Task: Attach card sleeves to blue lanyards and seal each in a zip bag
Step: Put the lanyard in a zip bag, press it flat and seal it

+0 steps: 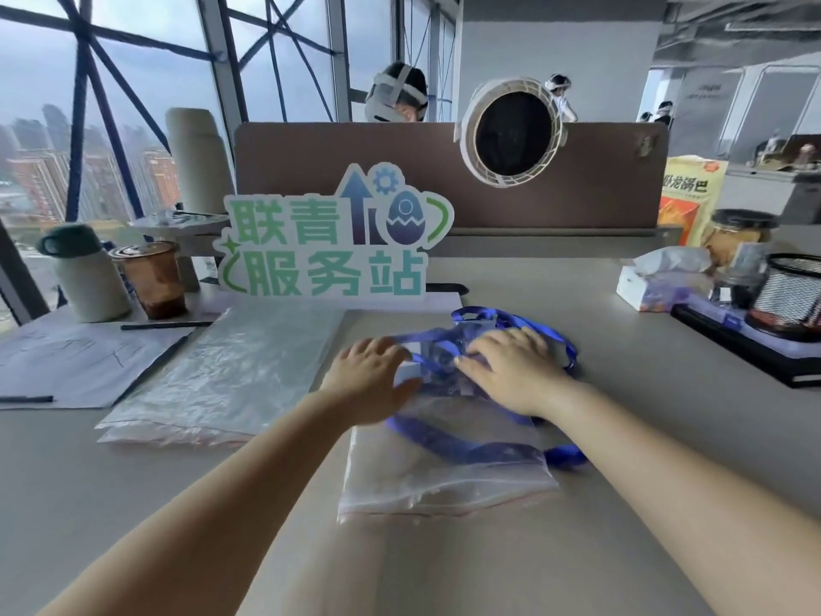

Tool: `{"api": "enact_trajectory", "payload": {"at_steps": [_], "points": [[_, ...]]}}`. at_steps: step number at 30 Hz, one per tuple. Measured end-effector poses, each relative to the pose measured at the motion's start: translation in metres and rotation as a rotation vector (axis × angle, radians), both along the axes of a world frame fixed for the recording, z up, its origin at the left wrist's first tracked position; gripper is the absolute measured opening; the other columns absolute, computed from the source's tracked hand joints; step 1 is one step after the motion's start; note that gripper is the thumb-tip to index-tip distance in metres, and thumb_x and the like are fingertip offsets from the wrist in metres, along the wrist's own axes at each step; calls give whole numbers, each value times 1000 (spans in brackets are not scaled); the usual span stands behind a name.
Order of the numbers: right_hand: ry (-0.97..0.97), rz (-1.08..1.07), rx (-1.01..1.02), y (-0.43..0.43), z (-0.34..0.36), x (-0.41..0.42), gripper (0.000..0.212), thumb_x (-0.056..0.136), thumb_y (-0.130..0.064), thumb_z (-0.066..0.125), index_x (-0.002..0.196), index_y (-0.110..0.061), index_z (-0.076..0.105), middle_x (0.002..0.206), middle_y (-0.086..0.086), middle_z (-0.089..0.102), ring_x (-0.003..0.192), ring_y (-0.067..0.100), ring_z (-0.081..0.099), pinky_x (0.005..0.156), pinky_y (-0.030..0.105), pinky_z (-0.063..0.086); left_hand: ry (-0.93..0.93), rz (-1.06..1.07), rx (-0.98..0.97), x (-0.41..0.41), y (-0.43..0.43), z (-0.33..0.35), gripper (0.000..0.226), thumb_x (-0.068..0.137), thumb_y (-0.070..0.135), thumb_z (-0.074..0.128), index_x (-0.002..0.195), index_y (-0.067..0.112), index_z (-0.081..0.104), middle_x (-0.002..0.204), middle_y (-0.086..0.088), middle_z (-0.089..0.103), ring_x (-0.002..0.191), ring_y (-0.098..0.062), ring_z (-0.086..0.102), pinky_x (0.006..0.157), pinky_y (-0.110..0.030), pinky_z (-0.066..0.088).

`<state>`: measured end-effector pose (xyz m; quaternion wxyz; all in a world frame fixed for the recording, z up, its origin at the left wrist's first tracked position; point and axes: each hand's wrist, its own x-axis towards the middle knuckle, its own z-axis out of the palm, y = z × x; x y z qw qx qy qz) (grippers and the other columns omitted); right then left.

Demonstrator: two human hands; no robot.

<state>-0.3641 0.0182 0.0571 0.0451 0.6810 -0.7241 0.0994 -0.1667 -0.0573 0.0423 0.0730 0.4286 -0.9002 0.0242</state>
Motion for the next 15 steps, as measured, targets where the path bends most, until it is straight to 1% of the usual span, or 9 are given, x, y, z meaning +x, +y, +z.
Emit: {"api": "enact_trajectory", "payload": {"at_steps": [1,2,3,4,5,7,9,15], "points": [[-12,23,-8,-9,1,-1,52,96,-53,24,136,-25,43,149,-2,34,140,20,24,116,40,8,4,-10,18,-7,-7,2,57,95,56,32,146,33,25,158,4,12,144,-21,13,116,-37,13],[-27,43,50,-18,-2,-2,56,98,-51,22,147,-25,25,157,-4,15,145,17,8,117,38,2,-11,-18,61,-15,-14,-1,59,96,54,29,149,31,15,159,5,2,146,-19,5,117,-37,7],[-29,47,143,-26,-7,-3,60,98,-51,18,150,-26,7,159,-6,-3,146,15,-8,118,38,-5,-28,-20,113,-21,-19,-6,60,98,52,25,150,30,5,159,5,-6,146,-17,-4,117,-36,1],[-16,41,228,-32,-14,-4,63,97,-54,14,150,-26,-5,157,-8,-15,144,14,-17,117,39,-11,-33,-18,162,-26,-24,-12,58,99,50,20,150,30,-1,158,5,-11,146,-15,-9,117,-35,-3],[6,29,291,-37,-22,-5,65,96,-56,11,149,-26,-11,156,-7,-20,142,13,-21,116,39,-14,-31,-17,197,-29,-29,-20,57,100,48,17,149,31,-5,158,6,-13,145,-15,-12,117,-35,-5],[27,12,366,-45,-34,-8,68,94,-60,6,148,-25,-14,155,-7,-21,142,12,-22,115,40,-16,-41,-11,228,-30,-35,-33,56,99,49,13,148,33,-8,157,8,-14,144,-13,-14,118,-35,-6],[11,8,396,-47,-38,-9,68,93,-60,4,148,-25,-14,155,-9,-21,142,11,-21,116,41,-15,-63,-18,235,-31,-39,-37,56,98,51,11,149,34,-8,157,10,-13,144,-13,-14,118,-37,-6],[13,21,430,-46,-33,-10,66,95,-58,9,149,-24,-8,157,-8,-16,142,10,-20,116,41,-14,-131,-30,251,-32,-42,-32,59,97,55,15,149,35,-3,159,9,-6,146,-14,-7,119,-37,-3]]}}
